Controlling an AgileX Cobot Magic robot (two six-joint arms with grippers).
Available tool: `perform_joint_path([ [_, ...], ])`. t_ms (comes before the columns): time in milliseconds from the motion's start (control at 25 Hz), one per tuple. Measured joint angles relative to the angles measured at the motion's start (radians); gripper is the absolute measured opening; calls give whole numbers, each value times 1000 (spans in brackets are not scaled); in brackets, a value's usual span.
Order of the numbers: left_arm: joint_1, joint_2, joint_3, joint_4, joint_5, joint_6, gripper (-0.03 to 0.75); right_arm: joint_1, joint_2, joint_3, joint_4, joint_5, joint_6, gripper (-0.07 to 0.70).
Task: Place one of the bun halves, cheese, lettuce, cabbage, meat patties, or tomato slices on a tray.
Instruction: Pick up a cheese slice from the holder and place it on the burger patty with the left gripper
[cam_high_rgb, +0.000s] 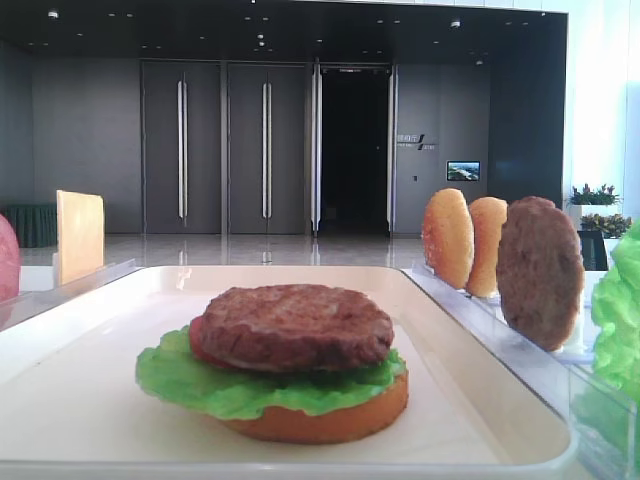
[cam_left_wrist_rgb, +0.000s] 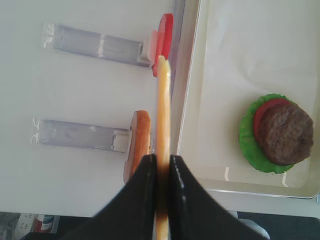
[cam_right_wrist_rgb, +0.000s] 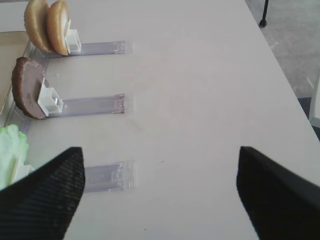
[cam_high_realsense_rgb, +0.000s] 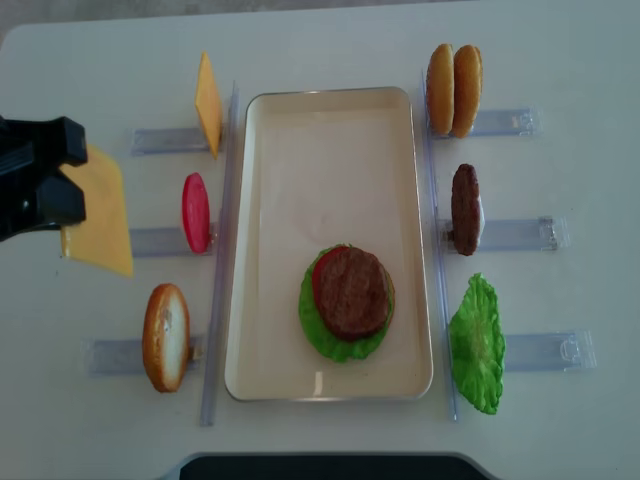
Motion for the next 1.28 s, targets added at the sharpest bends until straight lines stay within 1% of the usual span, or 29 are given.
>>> perform_joint_path([
  [160, 0, 18, 11, -9, 0, 0, 32, 0, 0, 0, 0, 0, 0, 587],
  [280, 0, 54, 11, -47, 0, 45, 32, 0, 0, 0, 0, 0, 0, 587],
  [400, 0, 113, 11, -154, -1, 149, 32, 0, 0, 0, 0, 0, 0, 587],
  [440, 0, 138, 11, -200, -10, 184, 32, 0, 0, 0, 0, 0, 0, 587],
  [480, 0, 166, 11, -248, -23, 219, 32, 0, 0, 0, 0, 0, 0, 587],
  [560, 0, 220, 11, -343, -67, 292, 32, 0, 0, 0, 0, 0, 0, 587],
  [680, 0, 309, 11, -516, -101, 443, 32, 0, 0, 0, 0, 0, 0, 587],
  [800, 0, 392, 11, -689, -111, 620, 32, 0, 0, 0, 0, 0, 0, 587],
  [880, 0, 431, 11, -797, -111, 714, 32, 0, 0, 0, 0, 0, 0, 587],
  [1000, 0, 473, 11, -891, -110, 813, 32, 0, 0, 0, 0, 0, 0, 587],
  [1160, 0, 515, 11, -922, -113, 849, 32, 0, 0, 0, 0, 0, 0, 587],
  [1280, 0, 543, 11, -927, -132, 850, 32, 0, 0, 0, 0, 0, 0, 587],
])
